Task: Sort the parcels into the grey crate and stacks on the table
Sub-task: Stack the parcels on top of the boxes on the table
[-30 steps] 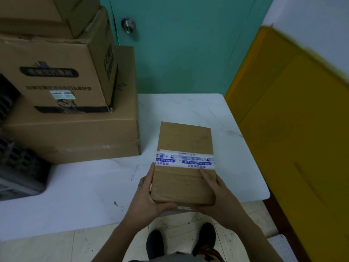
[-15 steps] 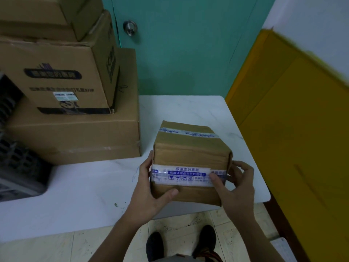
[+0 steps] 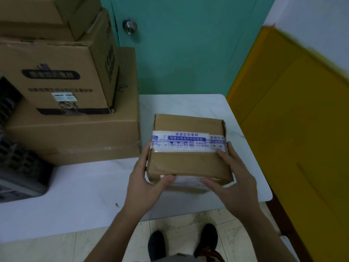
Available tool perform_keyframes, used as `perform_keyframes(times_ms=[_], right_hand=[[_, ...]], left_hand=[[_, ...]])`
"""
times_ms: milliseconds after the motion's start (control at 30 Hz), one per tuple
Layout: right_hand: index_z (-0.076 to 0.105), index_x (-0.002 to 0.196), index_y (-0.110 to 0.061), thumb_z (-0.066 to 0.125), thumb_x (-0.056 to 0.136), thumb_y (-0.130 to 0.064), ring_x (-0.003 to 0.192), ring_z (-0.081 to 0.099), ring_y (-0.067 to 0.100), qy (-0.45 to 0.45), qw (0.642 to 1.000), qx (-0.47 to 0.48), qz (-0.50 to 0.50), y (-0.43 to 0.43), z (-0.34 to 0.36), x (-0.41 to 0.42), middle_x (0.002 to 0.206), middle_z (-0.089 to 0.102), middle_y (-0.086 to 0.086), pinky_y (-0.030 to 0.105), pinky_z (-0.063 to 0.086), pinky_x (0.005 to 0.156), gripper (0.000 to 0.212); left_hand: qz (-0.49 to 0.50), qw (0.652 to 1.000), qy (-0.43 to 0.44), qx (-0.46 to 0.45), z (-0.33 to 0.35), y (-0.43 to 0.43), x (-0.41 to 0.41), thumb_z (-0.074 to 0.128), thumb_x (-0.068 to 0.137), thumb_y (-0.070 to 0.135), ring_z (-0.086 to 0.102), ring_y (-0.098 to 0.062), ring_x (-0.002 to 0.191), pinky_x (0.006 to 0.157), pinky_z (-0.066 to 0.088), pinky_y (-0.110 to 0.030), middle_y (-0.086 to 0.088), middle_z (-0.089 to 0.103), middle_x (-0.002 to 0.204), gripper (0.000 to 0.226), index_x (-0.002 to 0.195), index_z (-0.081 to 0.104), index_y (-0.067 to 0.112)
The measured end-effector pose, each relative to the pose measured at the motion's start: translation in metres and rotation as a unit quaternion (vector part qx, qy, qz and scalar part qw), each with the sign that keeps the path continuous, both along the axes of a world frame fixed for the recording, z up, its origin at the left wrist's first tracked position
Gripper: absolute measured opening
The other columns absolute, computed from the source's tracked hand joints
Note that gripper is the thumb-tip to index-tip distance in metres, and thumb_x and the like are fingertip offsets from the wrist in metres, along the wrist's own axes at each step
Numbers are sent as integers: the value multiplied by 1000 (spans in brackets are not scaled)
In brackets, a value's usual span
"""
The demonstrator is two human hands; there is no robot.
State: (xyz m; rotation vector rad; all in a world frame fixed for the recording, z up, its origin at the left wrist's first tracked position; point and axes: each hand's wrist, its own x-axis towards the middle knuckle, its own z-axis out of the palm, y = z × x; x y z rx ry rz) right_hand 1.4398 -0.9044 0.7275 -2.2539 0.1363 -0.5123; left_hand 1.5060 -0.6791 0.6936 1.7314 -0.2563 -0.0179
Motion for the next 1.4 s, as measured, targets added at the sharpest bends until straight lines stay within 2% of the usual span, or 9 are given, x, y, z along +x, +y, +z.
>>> perform_keyframes(times_ms=[133,533,700,833,1033,1133,1267,1333,1400], right_hand=[[49,134,-38,80,67,-56,130,30,-24,2,999,17,-27,0,-4,-1,152,36,-11,24,41,103,76],[45,136,-37,78,71,-44,130,29,-23,12,1000,24,-9,-4,-6,5,151,32,-17,-1,34,98,73],[36,149,-27,67,84,-44,133,43,6,-10,992,45,-115,-11,-12,7,154,40,3,34,45,105,73],[39,142,-31,57,99,-19,122,47,2,-35,986,38,-156,-13,-17,9,147,49,3,44,48,101,48],[45,134,-45,48,98,-50,115,59,-3,28,977,176,-119,-7,-5,6,119,59,-33,18,51,88,36],[39,143,-41,56,90,-55,109,55,-17,68,975,191,-91,-6,1,4,124,50,-37,5,49,81,57],[29,153,-27,53,82,-44,97,55,-24,117,965,230,-57,-7,6,4,125,47,-31,3,49,74,77],[31,154,-24,52,83,-43,99,55,-24,127,963,233,-48,-9,8,5,133,52,-19,4,49,76,76],[32,154,-23,52,83,-44,101,54,-23,131,963,234,-42,-9,10,6,135,51,-14,5,49,78,76]], left_hand=[[11,999,14,30,-3,-1,3,68,67,66,54,-3,123,97,55,-43,21,56,133,86,143,28,65],[-10,998,17,67,-6,0,9,66,64,84,45,-7,133,101,50,-37,19,46,144,104,152,20,53],[-26,999,-38,-1,-5,0,10,41,85,83,60,-14,94,75,48,-22,3,55,135,92,154,20,26],[51,998,-11,28,-3,-7,13,60,84,59,59,-6,78,64,47,-18,15,60,97,70,142,22,49],[-4,997,8,75,-6,-13,15,67,70,66,38,5,133,105,36,-15,12,34,155,94,146,13,54],[-26,997,24,71,-4,-19,15,66,70,68,48,14,122,94,39,-6,26,50,136,99,151,15,45],[-11,998,-12,60,1,-24,17,58,81,59,58,-3,101,83,46,-16,8,61,101,67,139,49,27],[-5,1000,-1,30,5,-24,17,45,88,58,58,-1,103,85,48,-24,6,60,106,48,113,62,21],[-11,999,51,-5,14,-26,20,40,90,65,54,6,112,87,47,-19,9,58,120,58,102,60,12]])
